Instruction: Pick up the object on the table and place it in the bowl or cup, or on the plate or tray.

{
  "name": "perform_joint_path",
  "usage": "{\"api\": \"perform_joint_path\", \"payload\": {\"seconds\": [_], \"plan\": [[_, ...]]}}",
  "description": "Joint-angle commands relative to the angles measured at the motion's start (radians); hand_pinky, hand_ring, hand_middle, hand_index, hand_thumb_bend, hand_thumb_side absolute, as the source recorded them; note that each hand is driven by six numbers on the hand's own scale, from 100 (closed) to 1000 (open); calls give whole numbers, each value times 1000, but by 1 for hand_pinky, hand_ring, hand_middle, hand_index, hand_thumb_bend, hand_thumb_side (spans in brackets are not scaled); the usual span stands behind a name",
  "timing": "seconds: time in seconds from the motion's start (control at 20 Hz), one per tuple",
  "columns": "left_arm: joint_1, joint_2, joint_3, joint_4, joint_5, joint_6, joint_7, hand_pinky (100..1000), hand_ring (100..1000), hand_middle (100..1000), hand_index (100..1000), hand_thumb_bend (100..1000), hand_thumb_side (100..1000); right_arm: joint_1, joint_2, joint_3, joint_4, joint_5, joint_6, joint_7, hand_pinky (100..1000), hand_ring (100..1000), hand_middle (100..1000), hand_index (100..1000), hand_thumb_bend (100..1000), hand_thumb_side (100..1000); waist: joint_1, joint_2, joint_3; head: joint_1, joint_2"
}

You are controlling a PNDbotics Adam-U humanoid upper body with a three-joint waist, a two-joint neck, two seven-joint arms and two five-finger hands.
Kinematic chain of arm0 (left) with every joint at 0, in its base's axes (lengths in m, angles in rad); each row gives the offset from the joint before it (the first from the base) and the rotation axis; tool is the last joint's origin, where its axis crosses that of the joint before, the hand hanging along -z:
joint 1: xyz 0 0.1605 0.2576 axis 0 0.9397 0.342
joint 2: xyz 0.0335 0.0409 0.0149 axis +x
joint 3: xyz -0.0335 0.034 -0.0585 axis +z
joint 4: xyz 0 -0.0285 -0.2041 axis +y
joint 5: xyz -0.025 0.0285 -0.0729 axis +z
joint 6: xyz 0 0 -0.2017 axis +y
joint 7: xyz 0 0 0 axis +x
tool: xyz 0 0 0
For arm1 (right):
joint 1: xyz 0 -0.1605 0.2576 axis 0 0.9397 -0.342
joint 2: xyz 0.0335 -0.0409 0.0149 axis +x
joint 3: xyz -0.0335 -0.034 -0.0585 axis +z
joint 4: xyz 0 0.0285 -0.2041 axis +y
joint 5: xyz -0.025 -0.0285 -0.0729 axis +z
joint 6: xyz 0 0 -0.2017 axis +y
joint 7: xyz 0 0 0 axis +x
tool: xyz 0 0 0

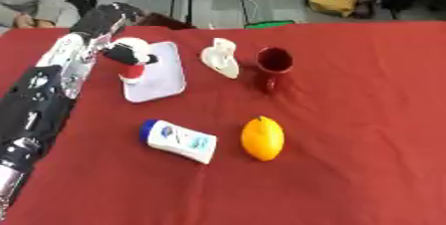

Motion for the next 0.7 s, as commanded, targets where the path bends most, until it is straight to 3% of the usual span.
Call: {"api": "perform_joint_path", "payload": {"seconds": [0.05,0.25,0.3,0.35,0.4,0.5,0.65,0.7], "plan": [[-5,26,10,-80,62,-11,48,676,662,755,900,927,615,-12,-10,-5,-9,-3,-3,4,535,630,823,881,482,711,-2,-10,1,2,-3],[42,20,27,-248,196,-10,110,713,684,757,908,881,581,-12,-9,-7,-9,-3,-4,2,535,630,822,881,483,711,-4,-9,3,0,-5],[62,19,35,-311,237,-6,125,733,686,749,908,846,522,-13,-9,-8,-10,-2,-3,1,535,629,822,881,483,711,-4,-8,4,-1,-6],[94,18,48,-395,295,2,145,733,686,749,908,846,522,-13,-9,-9,-10,-2,-3,0,535,629,822,881,483,711,-3,-7,5,-1,-7],[127,17,59,-470,356,12,157,748,680,739,907,765,523,-13,-9,-10,-10,-2,-3,0,535,627,822,881,483,711,-2,-6,7,-3,-7],[200,15,81,-600,508,29,175,743,670,729,905,716,535,-14,-10,-10,-10,-1,-3,-1,535,627,820,881,482,711,0,-5,8,-5,-6],[281,20,104,-712,715,39,184,739,665,722,902,694,545,-16,-11,-11,-10,-1,-2,-2,535,627,820,881,483,710,3,-4,9,-7,-6],[324,14,112,-738,777,37,188,722,645,705,900,628,603,-17,-11,-12,-11,-1,-2,-2,535,626,819,881,483,710,4,-3,10,-11,-6]]}}
